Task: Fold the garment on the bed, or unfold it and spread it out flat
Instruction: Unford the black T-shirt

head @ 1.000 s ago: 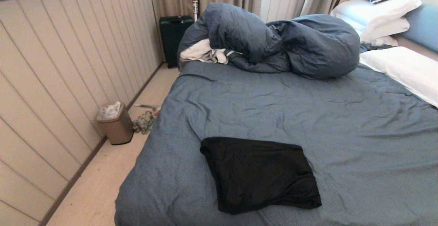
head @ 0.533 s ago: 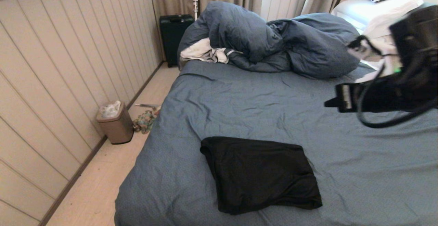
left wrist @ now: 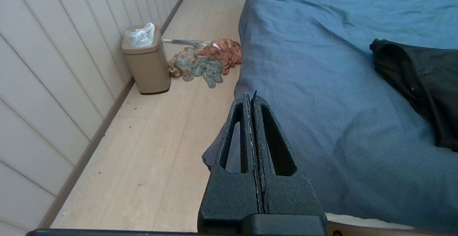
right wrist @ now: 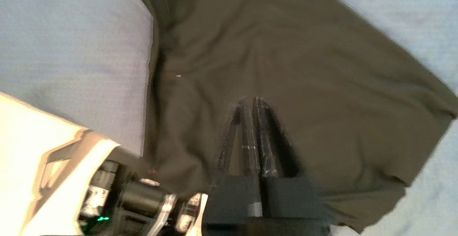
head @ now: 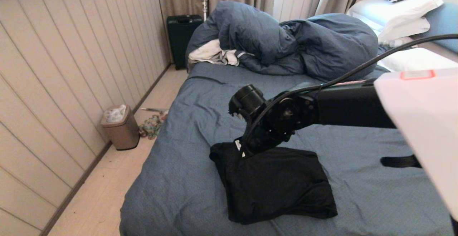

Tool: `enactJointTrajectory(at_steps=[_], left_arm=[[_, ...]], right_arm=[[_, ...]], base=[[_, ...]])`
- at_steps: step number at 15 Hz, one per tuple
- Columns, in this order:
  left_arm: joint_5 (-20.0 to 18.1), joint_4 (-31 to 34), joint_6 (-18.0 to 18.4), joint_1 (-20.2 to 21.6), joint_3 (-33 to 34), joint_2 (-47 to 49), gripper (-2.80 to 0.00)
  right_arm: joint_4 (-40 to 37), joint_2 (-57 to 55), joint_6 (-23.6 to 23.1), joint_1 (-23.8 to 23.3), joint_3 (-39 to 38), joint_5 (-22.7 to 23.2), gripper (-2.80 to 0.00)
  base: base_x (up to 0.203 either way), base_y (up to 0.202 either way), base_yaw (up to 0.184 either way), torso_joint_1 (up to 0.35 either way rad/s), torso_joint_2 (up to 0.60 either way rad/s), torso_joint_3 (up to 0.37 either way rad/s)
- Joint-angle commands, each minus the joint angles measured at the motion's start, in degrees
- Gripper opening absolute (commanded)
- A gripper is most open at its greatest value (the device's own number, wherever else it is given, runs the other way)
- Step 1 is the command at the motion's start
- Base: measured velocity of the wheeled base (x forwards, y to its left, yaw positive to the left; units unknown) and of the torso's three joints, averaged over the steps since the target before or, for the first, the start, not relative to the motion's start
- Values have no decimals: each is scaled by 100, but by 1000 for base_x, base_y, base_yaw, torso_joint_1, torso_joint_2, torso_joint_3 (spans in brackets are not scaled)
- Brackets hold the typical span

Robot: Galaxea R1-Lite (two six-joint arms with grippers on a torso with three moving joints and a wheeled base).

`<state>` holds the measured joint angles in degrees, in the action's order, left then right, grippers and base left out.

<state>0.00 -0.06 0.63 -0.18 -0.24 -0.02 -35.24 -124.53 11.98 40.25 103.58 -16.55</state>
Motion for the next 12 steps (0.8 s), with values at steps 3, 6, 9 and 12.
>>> enactJointTrajectory(at_steps=[3,6,9,12], left_arm=[[0,-2,-2,1,-2,2,-280],[0,-2,-2,1,-2,2,-280],[0,-2,-2,1,-2,2,-280],[0,-2,-2,1,-2,2,-280]], right_arm=[[19,-769,54,375,272,-268,0],[50,-1040,67,545,337,-283,0],[198,-1387,68,677,476,-293,0],[216,-1771,45,652,796,-354,0]], base=[[0,0,0,0,0,0],[0,0,0,0,0,0],[0,0,0,0,0,0],[0,0,0,0,0,0]])
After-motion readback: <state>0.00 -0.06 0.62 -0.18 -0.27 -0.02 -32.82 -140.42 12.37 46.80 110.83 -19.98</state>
